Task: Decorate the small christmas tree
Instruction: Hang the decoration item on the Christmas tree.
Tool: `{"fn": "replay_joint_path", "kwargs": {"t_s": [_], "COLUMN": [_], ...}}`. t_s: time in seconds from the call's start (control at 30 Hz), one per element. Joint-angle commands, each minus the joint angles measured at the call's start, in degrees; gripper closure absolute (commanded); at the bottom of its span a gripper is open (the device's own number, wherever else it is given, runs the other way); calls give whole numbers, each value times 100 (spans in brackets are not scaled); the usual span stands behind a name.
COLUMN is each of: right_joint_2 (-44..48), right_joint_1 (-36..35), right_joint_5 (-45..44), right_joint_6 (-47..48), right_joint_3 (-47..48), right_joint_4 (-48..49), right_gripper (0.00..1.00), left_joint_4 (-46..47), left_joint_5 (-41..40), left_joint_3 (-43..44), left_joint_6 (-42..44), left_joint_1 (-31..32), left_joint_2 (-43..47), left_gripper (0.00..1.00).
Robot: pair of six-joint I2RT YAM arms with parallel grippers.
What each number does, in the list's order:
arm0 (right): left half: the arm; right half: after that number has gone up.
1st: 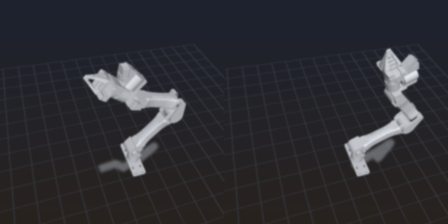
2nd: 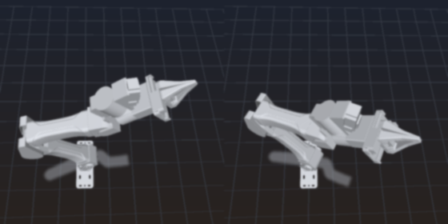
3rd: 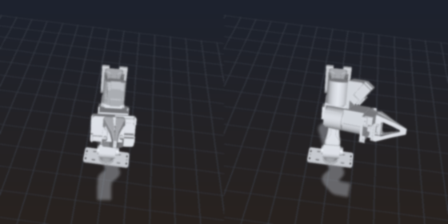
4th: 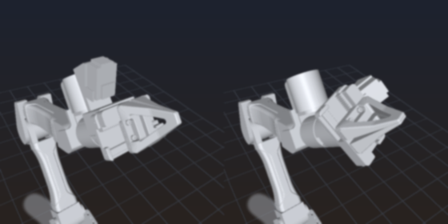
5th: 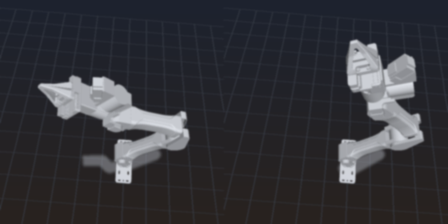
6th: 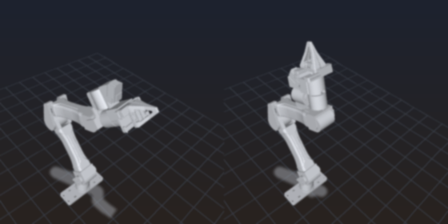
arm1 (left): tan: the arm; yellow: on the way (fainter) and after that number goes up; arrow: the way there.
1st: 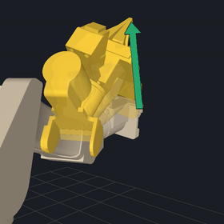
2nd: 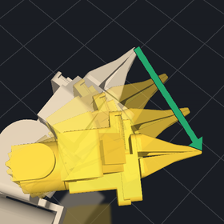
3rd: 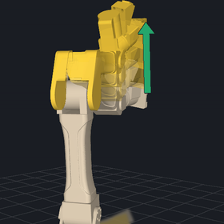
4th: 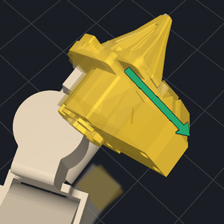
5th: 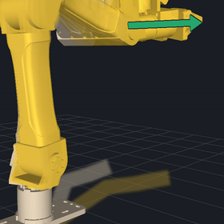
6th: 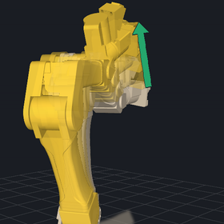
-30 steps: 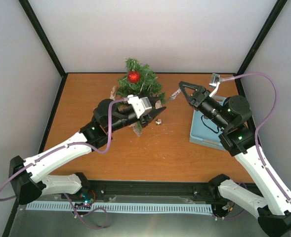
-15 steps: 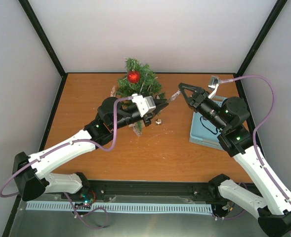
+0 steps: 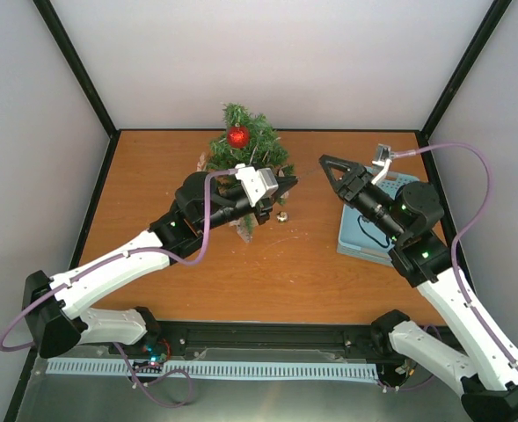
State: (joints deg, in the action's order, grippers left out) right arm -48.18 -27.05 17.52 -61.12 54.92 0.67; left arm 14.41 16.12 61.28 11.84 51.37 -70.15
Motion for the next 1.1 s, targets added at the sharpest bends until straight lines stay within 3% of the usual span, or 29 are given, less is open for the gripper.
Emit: {"fn": "replay_joint_path", "kwargs": {"t_s": [0.0,0.13,0.3,0.53,0.87,1.07], "right_joint_2": [546,1179,1612,1850,1854,1895], "right_joint_1": [-11,-11,-11,-11,-11,-11], "right_joint_5": [-558,-1129,-1353,-1519,-1557,-1560], "right_joint_6": [617,1134,1715,2289,2793,2847], "right_joint_3": [-262,-494,-570,-490,-197,-213], "right_joint_4": [-449,-823,-1235,-1696,-1912,-1930], "right_gripper": [39,19,0,0,0,0], "left_joint_4": [-387,-1096,-1654,-2761,-2927,-2907], "left_joint_5": [-500,-865,-1466,-1811,-1350,-1530], "left_joint_3": [263,485,652,818,869,842], "left_joint_6": [-525,-1022,-1684,-2447,-3257,-3479], "left_joint_1": [-2,-85,-163,-523,-881,-926], "left_joint_2": [35,133,397,485,375,268], "left_gripper": [99,99,99,99,99,99]}}
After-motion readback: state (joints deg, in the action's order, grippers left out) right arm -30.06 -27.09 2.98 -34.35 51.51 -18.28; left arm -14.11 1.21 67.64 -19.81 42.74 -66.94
